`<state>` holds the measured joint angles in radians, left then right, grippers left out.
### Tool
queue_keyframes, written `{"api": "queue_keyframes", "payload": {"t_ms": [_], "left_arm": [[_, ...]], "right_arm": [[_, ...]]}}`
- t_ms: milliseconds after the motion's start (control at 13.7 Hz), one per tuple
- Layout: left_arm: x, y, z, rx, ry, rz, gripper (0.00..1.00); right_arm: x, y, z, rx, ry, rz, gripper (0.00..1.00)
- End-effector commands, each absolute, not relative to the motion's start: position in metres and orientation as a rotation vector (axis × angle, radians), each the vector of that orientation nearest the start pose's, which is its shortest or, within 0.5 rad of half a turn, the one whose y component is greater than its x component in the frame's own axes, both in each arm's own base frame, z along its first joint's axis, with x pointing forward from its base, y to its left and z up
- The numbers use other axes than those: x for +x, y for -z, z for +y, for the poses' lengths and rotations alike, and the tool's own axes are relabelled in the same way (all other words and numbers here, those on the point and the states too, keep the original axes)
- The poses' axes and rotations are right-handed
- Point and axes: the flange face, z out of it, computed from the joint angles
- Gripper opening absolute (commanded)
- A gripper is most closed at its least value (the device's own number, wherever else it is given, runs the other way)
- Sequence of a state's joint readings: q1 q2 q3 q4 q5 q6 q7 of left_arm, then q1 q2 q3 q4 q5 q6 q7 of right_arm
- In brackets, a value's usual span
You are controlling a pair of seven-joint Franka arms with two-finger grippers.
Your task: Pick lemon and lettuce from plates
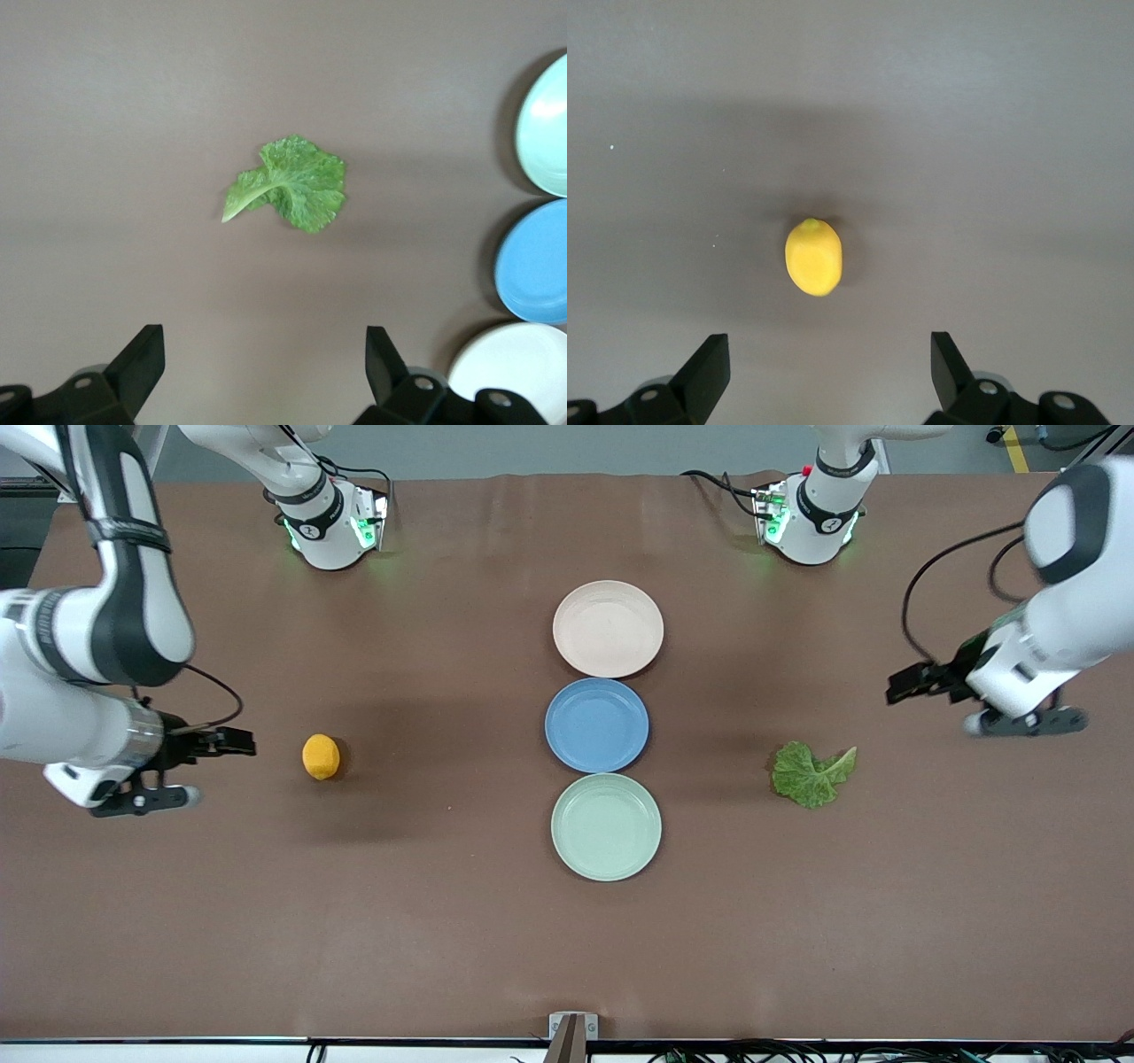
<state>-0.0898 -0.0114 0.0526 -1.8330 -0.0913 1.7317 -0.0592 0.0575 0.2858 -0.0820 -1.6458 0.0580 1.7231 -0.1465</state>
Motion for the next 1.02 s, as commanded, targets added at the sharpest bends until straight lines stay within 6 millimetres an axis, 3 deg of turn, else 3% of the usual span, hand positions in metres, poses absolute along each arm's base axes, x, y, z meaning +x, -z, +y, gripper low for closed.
{"api": "queue_keyframes", "payload": {"t_ms": [0, 146, 364, 656, 947], "left_arm": [[0.556, -0.585, -0.021, -3.203, -0.11, -0.065, 1.0], [0.552, -0.619, -0.018, -3.204, -0.073, -0.06, 1.0], [0.548, -0.648, -0.017, -3.207, -0.034, -0.063, 1.0], [0.548, -0.652, -0.019, -3.21, -0.02, -0.07, 1.0], [0.549, -0.659, -0.016, -3.187, 0.009, -0.062, 1.0]], "right_arm": [[0.624, -0.469, -0.032, -3.088, -0.362, -0.128, 1.0], [0.626, -0.486, -0.042, -3.11, -0.357, -0.103, 1.0], [0.625, -0.502, -0.057, -3.133, -0.351, -0.073, 1.0], [0.624, -0.506, -0.05, -3.132, -0.358, -0.084, 1.0], [0.6, -0.525, -0.048, -3.123, -0.317, 0.04, 1.0]]}}
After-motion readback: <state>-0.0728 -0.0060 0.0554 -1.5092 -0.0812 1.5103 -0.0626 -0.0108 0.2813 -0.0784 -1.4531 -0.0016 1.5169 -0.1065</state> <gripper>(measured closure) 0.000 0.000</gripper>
